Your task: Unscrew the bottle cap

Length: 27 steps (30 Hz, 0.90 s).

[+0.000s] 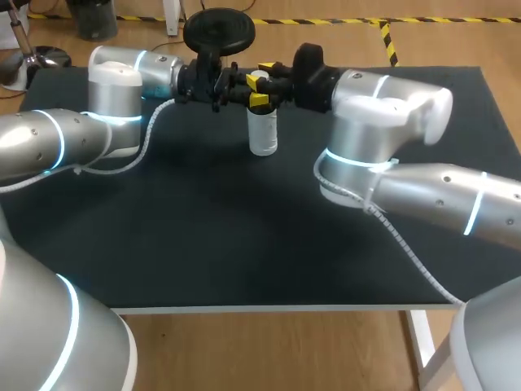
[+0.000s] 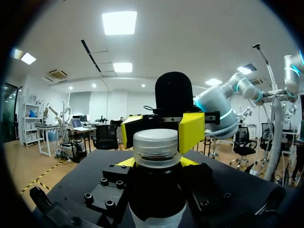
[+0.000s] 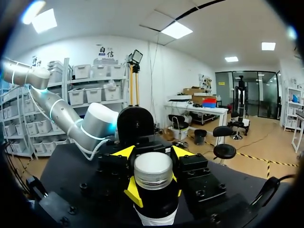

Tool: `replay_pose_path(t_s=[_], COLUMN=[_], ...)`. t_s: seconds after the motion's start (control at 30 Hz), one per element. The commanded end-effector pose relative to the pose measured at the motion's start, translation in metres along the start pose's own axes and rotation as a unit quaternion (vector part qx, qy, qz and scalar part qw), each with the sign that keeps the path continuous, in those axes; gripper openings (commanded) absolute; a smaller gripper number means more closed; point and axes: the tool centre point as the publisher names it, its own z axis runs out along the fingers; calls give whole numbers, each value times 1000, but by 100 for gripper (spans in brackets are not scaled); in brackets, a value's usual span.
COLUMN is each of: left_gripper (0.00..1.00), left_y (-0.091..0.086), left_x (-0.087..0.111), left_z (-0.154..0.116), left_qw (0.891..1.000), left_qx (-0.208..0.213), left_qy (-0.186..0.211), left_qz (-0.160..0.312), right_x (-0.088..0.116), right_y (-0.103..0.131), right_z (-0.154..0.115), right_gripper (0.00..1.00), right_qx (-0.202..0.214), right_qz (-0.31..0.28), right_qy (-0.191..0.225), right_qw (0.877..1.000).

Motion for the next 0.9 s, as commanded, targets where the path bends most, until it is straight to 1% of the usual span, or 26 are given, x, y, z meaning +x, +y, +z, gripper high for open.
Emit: replay_pose_path(t_s=[0.03, 0.17, 0.2, 0.3, 0.33, 0.37, 0.4, 0.5, 0.53, 0.6, 0.63, 0.7, 0.77, 0.83, 0.9], left_gripper=[0, 0, 0, 0, 0, 0, 0, 0, 0, 0, 0, 0, 0, 0, 0], left_y=[-2, -2, -2, -2, -2, -2, -2, -2, -2, -2, -2, -2, -2, -2, -2], left_x=[-1, -1, -1, -1, -1, -1, -1, -1, -1, -1, -1, -1, -1, -1, -1], left_z=[2, 2, 2, 2, 2, 2, 2, 2, 2, 2, 2, 2, 2, 2, 2], left_qw=[1000, 1000, 1000, 1000, 1000, 1000, 1000, 1000, 1000, 1000, 1000, 1000, 1000, 1000, 1000], left_qx=[1, 1, 1, 1, 1, 1, 1, 1, 1, 1, 1, 1, 1, 1, 1], left_qy=[2, 2, 2, 2, 2, 2, 2, 2, 2, 2, 2, 2, 2, 2, 2], left_qz=[1, 1, 1, 1, 1, 1, 1, 1, 1, 1, 1, 1, 1, 1, 1], right_x=[-8, -6, -6, -4, -4, -4, -3, -1, -1, 0, 0, 1, 2, 3, 5], right_y=[-3, -5, -6, -9, -9, -10, -10, -10, -10, -9, -9, -8, -7, -6, -6], right_z=[-4, -7, -7, -10, -11, -12, -14, -15, -16, -16, -16, -16, -18, -19, -18], right_gripper=[0, 0, 0, 0, 0, 0, 0, 0, 0, 0, 0, 0, 0, 0, 0], right_qx=[0, -6, -11, -17, -22, -22, -25, -35, -34, -41, -43, -48, -56, -44, -41], right_qz=[3, -6, -4, -14, -18, -19, -28, -37, -38, -41, -41, -44, -50, -58, -57], right_qy=[50, 90, 94, 123, 138, 140, 158, 194, 198, 223, 229, 256, 270, 281, 310], right_qw=[999, 996, 996, 992, 990, 990, 987, 980, 979, 973, 972, 965, 960, 957, 948])
